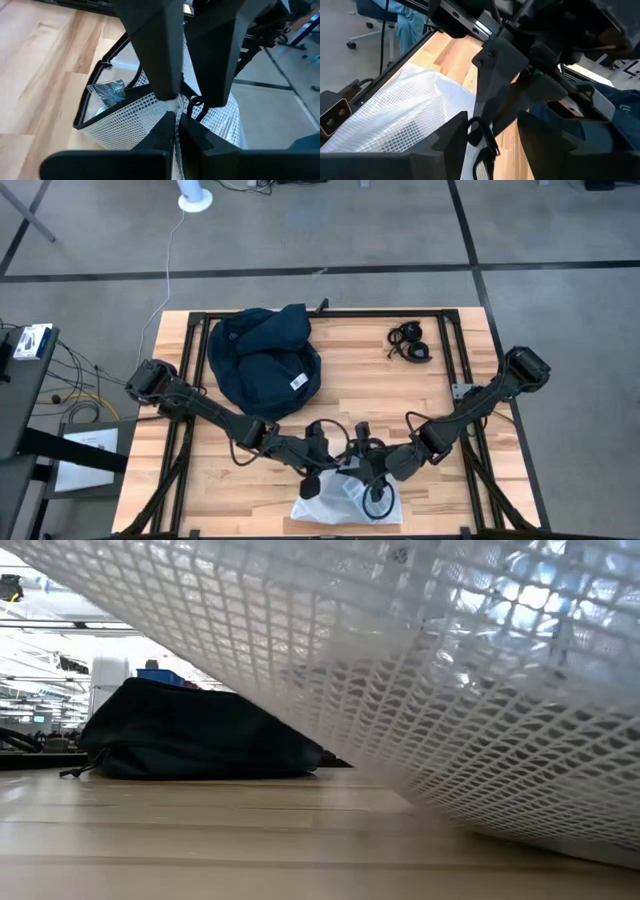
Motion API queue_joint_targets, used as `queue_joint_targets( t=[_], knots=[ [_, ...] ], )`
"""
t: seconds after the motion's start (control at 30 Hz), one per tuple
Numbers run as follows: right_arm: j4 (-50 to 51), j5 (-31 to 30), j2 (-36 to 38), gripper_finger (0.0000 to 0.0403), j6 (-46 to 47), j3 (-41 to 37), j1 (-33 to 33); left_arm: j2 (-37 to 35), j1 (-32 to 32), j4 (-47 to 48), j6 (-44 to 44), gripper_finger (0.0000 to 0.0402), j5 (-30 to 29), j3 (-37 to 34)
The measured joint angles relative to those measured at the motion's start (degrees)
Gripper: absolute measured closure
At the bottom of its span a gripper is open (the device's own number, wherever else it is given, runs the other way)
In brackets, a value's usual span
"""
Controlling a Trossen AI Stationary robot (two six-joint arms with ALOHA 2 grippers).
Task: Unpack backpack
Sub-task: Close the white zip lock bag
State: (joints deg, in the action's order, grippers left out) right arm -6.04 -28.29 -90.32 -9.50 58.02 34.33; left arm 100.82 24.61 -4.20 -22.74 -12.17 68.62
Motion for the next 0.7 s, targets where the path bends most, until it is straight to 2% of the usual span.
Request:
queue_joint_targets(
  t=[0.2,0.57,0.7],
  knots=[
    [0.22,0.0,0.0,0.0289,1.92,0.0,0.0,0.0,-0.46,-0.91,-1.83,0.0402,0.54,-0.01],
    [3.43,0.23,-0.01,0.039,3.9,0.7,1.25,-0.01,-0.46,-1.53,-2.03,0.0402,1.54,-0.02],
    [3.72,0.0,-0.07,0.0392,4.09,1.9,1.94,-0.15,-0.36,-1.58,-2.23,0.0402,1.74,0.02]
  ],
)
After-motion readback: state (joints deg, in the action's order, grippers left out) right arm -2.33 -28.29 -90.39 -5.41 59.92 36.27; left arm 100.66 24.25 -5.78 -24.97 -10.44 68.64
